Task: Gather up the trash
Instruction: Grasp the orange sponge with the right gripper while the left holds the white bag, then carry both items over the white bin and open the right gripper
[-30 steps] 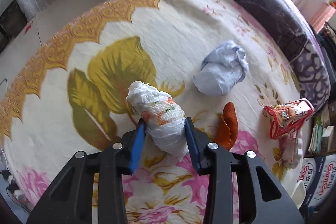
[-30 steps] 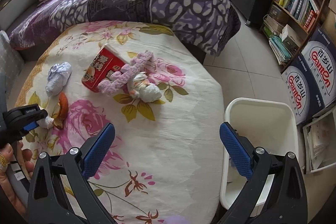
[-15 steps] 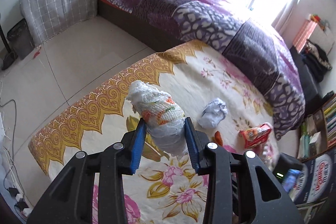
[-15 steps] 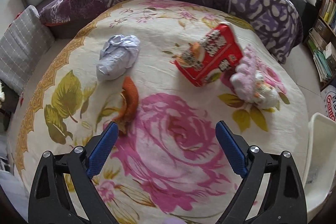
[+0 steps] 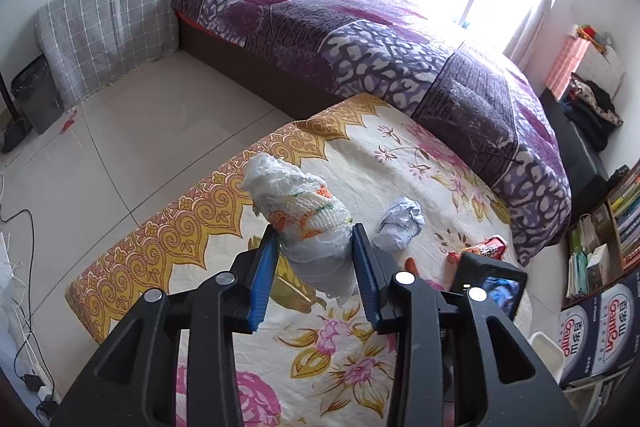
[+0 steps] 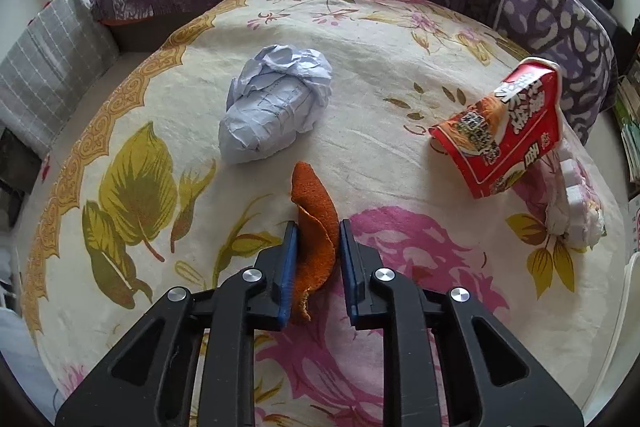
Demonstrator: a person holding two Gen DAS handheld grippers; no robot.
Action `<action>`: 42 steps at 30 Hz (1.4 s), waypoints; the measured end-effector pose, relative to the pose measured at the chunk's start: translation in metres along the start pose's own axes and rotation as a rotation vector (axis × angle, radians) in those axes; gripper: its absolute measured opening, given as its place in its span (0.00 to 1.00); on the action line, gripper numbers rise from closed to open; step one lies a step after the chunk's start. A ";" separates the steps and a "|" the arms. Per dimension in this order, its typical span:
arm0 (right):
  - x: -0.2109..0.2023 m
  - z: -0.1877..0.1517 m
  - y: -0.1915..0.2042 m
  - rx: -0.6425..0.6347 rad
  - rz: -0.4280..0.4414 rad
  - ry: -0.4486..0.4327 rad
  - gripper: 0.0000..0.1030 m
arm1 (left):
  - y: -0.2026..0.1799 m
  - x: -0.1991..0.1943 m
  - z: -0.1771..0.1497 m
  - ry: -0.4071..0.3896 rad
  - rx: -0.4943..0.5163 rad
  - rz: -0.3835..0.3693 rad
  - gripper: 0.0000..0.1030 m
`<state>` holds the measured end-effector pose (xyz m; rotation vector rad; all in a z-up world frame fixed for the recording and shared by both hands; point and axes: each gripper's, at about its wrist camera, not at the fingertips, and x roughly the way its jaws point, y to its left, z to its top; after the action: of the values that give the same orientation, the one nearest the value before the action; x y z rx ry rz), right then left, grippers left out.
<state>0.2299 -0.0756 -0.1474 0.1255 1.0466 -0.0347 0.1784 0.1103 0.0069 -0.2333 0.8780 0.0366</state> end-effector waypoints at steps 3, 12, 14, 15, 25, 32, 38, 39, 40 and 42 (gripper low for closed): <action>-0.016 0.001 -0.010 0.043 0.038 -0.022 0.19 | -0.001 -0.005 -0.001 -0.024 0.016 0.008 0.36; -0.091 -0.007 -0.039 0.070 0.045 -0.131 0.19 | -0.018 -0.014 -0.007 -0.078 0.074 0.017 0.36; -0.105 -0.012 -0.047 0.067 0.037 -0.149 0.19 | -0.022 -0.014 -0.010 -0.081 0.090 0.018 0.36; -0.111 -0.015 -0.051 0.067 0.035 -0.154 0.19 | -0.025 -0.014 -0.011 -0.082 0.099 0.018 0.36; -0.125 -0.035 -0.092 0.136 0.031 -0.157 0.19 | -0.067 -0.007 -0.038 -0.088 0.224 0.033 0.36; -0.142 -0.035 -0.109 0.145 -0.047 -0.211 0.19 | -0.097 -0.004 -0.057 -0.093 0.289 0.005 0.36; -0.154 -0.039 -0.130 0.165 -0.101 -0.217 0.19 | -0.121 -0.007 -0.067 -0.102 0.310 -0.034 0.36; -0.155 -0.040 -0.133 0.171 -0.107 -0.217 0.19 | -0.125 -0.008 -0.069 -0.105 0.316 -0.038 0.36; -0.157 -0.041 -0.137 0.179 -0.112 -0.217 0.19 | -0.128 -0.008 -0.070 -0.107 0.321 -0.041 0.36; -0.161 -0.042 -0.147 0.196 -0.124 -0.218 0.19 | -0.136 -0.009 -0.073 -0.111 0.330 -0.048 0.36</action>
<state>0.0999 -0.2209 -0.0421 0.2294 0.8301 -0.2590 0.1344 -0.0377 -0.0059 0.0563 0.7549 -0.1384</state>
